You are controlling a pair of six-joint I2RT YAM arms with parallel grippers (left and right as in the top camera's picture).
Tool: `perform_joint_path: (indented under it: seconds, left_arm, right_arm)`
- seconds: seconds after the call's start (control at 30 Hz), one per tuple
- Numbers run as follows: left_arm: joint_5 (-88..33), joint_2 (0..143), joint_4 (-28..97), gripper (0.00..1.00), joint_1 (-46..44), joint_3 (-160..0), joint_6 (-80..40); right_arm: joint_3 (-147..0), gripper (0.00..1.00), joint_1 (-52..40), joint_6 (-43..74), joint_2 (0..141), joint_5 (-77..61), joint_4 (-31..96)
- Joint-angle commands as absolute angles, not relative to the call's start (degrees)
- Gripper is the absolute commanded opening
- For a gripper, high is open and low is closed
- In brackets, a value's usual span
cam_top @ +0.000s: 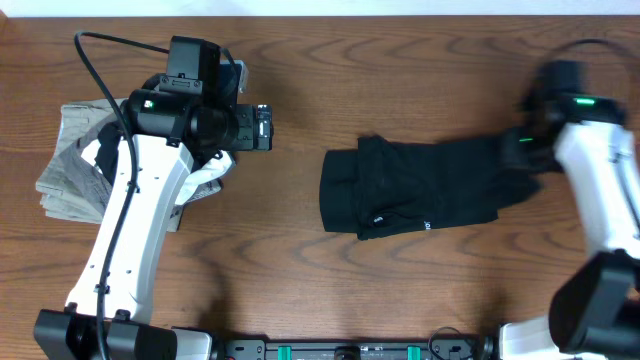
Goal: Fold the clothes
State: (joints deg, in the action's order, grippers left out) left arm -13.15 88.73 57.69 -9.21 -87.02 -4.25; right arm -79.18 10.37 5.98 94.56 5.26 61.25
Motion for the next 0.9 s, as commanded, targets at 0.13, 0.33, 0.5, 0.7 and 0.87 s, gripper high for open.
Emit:
perform_joint_path:
  seconds: [0.13, 0.33, 0.5, 0.7, 0.87]
  left_arm:
    - [-13.0, 88.3, 57.7, 0.94, -9.0, -87.9, -3.7]
    - [-13.0, 88.3, 57.6, 0.94, -9.0, -87.9, -3.7]
    - [-13.0, 88.3, 57.5, 0.94, -9.0, -87.9, -3.7]
    - [-13.0, 88.3, 57.6, 0.94, -9.0, -87.9, -3.7]
    - [-13.0, 88.3, 57.6, 0.94, -9.0, -87.9, -3.7]
  right_arm:
    - [-80.9, 0.01, 23.3, 2.4, 92.0, -2.5, 56.2]
    - [-80.9, 0.01, 21.1, 2.0, 92.0, -5.9, 56.2]
    - [-80.8, 0.01, 14.6, 1.6, 92.0, -6.9, 57.4]
    - [-80.4, 0.01, 5.5, 0.9, 92.0, -6.7, 62.0]
    - [-78.8, 0.01, -0.4, 1.0, 92.0, -6.7, 63.9]
